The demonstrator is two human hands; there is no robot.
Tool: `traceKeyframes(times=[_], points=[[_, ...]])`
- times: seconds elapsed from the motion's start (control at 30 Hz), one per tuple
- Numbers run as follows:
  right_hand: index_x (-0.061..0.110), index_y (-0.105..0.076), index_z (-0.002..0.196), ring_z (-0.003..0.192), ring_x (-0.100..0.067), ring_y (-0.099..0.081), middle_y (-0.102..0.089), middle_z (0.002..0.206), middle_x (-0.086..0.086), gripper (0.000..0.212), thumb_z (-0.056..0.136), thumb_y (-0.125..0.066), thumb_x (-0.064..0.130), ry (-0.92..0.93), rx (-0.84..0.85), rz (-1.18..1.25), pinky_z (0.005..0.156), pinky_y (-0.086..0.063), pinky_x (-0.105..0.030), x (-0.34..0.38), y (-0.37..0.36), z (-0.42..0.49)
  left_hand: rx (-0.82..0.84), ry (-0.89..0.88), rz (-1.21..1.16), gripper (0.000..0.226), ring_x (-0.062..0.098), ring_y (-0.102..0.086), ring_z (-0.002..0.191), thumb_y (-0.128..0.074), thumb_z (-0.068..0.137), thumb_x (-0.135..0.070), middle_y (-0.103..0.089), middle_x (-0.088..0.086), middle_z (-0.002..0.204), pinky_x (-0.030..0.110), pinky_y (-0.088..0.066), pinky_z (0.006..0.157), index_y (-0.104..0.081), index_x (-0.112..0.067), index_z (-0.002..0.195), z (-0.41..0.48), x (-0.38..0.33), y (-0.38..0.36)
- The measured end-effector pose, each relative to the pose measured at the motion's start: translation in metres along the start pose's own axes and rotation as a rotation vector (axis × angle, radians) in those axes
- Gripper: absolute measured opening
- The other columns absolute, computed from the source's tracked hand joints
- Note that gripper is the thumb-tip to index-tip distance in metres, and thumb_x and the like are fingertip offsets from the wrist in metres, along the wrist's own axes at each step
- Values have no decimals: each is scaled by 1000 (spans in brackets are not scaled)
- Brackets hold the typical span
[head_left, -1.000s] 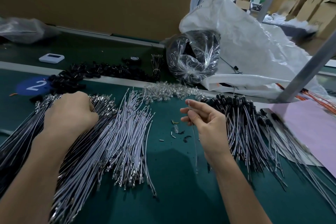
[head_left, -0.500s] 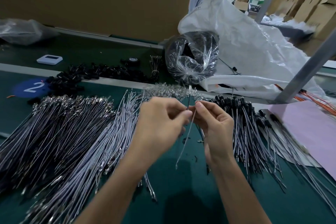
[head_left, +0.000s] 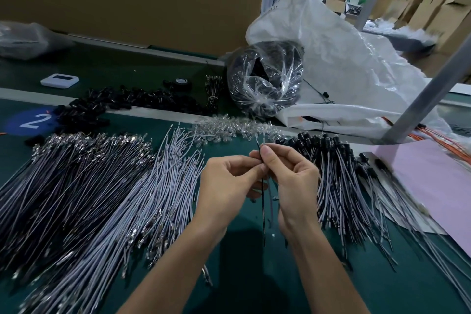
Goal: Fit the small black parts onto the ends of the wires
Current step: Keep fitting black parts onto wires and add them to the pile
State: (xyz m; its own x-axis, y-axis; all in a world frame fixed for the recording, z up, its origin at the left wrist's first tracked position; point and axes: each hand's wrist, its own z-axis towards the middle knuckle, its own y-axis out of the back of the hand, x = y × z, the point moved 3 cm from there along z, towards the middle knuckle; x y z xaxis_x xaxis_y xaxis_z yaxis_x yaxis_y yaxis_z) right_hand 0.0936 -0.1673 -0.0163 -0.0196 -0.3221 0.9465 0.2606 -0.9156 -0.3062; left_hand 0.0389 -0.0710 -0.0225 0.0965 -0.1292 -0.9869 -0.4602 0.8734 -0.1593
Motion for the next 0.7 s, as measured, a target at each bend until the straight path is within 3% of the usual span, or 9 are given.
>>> traceKeyframes(times=[0.13,0.3,0.47,0.6,0.7], points=[[15,-78,80,81,-28,-73,-75,85,-16,11,84,-71,8,-6,8,-25,79,-59,-42,-2,-1,1,-6,-11,-20,8,10,-69,61,-74,84,-6,-75,3,70,22,-54,55,-78,-13,82,1,0,2],[14,-78,79,82,-28,-73,-75,84,-15,14,85,-70,5,5,5,-42,79,-59,-42,-3,-2,1,-1,-2,-26,12,7,-69,61,-76,81,-2,-75,1,70,17,-52,54,-78,-14,81,0,0,2],[14,-75,83,78,-18,-72,-76,82,-8,15,88,-67,3,131,-61,-57,69,-55,-22,3,4,2,-28,-10,-54,16,16,-74,69,-74,83,-1,-77,5,77,21,-55,58,-74,-9,96,0,-3,6],[16,-75,85,72,-13,-67,-74,79,-3,9,86,-69,9,169,-85,-73,70,-54,-21,6,8,5,-102,-19,-200,23,20,-73,66,-68,88,1,-75,8,74,24,-56,56,-58,-11,106,1,-6,13],[17,-75,84,72,-12,-65,-74,79,-2,5,82,-71,16,172,-56,-78,70,-53,-20,7,8,4,-79,-20,-331,13,22,-74,71,-60,92,3,-74,8,74,23,-57,60,-67,-5,98,3,-8,16]])
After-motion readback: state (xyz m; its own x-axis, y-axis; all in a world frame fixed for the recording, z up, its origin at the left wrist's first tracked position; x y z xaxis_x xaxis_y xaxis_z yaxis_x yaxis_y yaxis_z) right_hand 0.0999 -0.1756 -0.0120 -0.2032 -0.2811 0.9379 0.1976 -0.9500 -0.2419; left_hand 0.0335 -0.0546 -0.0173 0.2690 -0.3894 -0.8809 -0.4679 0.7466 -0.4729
